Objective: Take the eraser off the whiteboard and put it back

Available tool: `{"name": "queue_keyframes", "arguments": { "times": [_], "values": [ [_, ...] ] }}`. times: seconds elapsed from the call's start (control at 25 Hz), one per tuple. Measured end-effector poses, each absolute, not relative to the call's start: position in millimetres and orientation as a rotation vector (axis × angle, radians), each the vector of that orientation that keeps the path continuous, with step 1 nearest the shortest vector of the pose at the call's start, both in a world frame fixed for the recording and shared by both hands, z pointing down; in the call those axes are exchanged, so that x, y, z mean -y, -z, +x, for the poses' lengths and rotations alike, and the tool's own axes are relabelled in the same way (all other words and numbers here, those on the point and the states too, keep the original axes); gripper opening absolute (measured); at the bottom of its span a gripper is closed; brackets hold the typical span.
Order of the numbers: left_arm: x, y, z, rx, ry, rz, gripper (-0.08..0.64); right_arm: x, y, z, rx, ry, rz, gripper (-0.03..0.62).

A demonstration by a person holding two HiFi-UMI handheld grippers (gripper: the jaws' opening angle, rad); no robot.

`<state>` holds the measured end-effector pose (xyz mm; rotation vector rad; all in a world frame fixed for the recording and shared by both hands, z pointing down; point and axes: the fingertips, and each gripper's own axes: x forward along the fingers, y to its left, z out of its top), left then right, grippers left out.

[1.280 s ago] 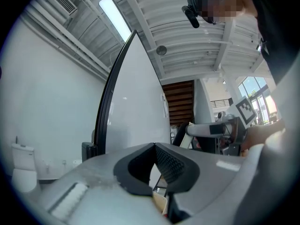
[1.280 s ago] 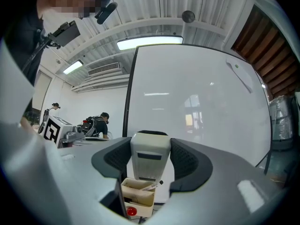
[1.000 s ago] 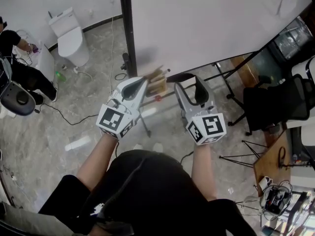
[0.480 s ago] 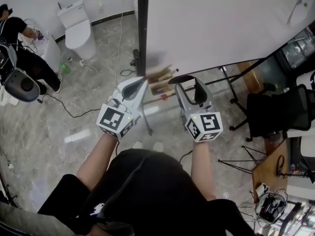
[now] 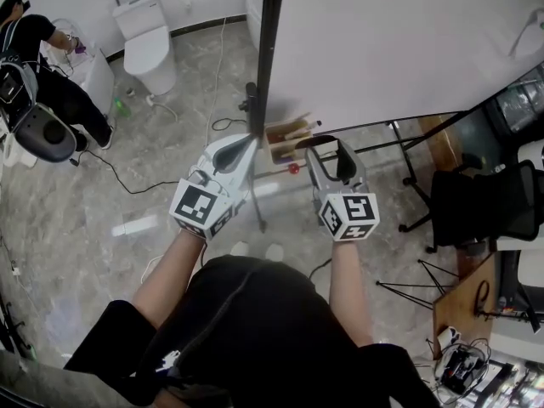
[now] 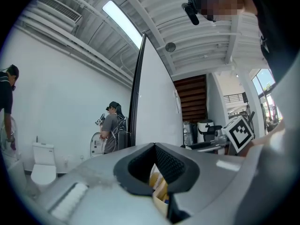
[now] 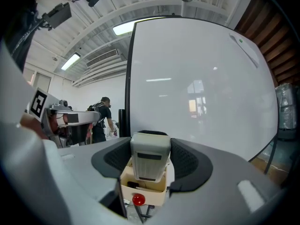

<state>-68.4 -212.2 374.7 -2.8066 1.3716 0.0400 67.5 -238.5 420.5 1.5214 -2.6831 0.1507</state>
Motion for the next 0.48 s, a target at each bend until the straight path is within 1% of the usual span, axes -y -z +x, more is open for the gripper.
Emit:
{"name": "queue_keyframes", "arguments": {
  "times": [0.48],
  "values": [
    [207,-377,-89,-1.457,-0.028,-2.779,0.003,254,-459,59,2.643,-0.230,1.503,0.265]
  ]
}}
